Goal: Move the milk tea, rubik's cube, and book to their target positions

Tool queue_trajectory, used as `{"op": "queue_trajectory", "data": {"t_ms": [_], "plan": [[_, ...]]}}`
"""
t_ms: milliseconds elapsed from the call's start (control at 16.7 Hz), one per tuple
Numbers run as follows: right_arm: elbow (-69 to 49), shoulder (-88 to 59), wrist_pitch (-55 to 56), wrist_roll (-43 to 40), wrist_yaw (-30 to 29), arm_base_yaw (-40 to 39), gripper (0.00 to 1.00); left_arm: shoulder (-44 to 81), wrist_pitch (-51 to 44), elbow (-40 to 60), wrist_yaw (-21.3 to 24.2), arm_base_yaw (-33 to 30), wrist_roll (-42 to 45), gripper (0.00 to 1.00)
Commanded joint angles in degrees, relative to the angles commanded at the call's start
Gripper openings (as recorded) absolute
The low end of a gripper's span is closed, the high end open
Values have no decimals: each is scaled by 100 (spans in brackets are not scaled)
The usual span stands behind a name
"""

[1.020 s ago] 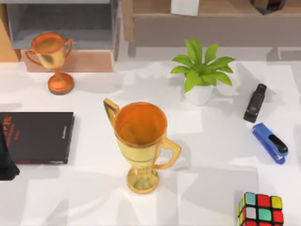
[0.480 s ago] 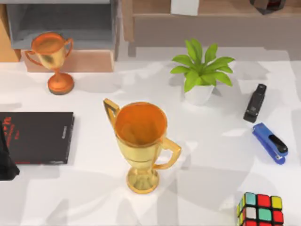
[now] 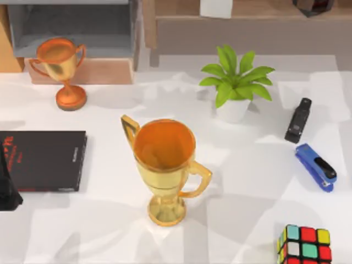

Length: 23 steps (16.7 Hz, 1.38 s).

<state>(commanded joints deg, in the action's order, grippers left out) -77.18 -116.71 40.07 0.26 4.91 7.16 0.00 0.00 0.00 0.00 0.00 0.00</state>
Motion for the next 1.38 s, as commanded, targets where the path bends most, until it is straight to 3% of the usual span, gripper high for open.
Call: {"op": "queue_trajectory", "data": {"t_ms": [780,1380], "plan": [[0,0,0,0,0,0,2,0,0,0,0,0,0,100],[16,26,4,9,3,18,0,0,0,0,0,0,0,100]]}}
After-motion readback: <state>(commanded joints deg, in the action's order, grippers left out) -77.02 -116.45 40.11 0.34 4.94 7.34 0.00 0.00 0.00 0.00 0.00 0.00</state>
